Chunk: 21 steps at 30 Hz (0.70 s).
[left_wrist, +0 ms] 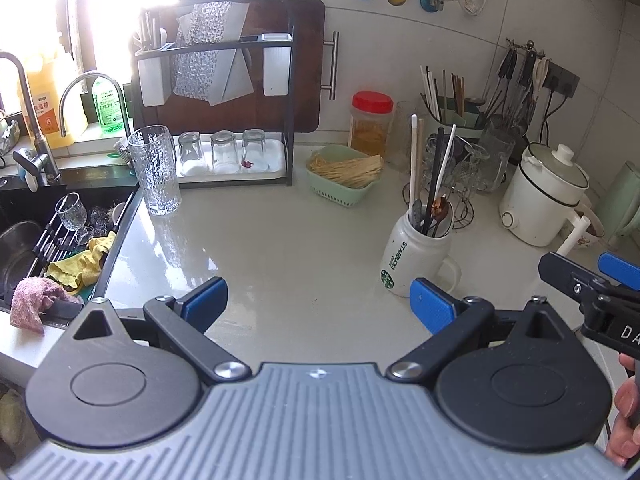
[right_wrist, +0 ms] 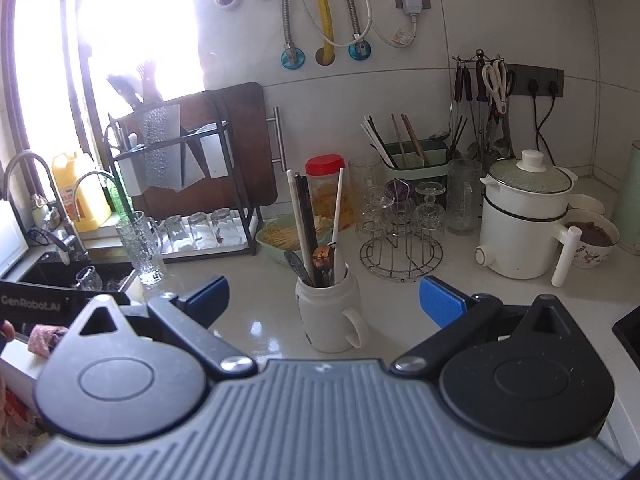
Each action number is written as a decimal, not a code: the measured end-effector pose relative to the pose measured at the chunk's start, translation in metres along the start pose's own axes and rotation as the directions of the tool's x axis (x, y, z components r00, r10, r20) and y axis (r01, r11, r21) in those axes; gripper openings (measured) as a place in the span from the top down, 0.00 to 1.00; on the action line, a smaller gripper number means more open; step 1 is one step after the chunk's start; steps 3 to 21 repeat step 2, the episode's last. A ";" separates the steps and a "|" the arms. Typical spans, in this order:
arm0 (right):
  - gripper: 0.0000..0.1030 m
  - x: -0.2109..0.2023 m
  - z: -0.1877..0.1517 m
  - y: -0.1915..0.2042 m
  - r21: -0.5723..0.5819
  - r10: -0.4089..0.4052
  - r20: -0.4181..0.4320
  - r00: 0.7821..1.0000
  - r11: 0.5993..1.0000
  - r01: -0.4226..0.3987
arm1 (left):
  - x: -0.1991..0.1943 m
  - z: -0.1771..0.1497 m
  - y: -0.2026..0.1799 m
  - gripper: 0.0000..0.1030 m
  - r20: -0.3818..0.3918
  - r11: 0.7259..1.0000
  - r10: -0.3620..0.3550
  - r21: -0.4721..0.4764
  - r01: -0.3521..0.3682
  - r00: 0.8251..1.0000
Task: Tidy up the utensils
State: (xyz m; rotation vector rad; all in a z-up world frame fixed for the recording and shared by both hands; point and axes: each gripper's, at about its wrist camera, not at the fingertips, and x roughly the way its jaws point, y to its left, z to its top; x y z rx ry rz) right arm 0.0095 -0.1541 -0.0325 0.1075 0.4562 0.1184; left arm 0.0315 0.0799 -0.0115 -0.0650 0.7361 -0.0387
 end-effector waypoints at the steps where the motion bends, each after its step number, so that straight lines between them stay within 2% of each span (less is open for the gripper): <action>1: 0.00 0.000 0.000 0.001 0.004 0.002 0.001 1.000 1.000 -0.002 | 0.000 0.000 0.001 0.04 -0.003 1.000 -0.001 -0.002 0.001 1.000; 21: 0.00 0.000 0.000 0.002 0.011 0.002 0.003 1.000 1.000 -0.002 | 0.000 0.000 0.001 0.04 -0.002 1.000 -0.001 -0.004 0.001 1.000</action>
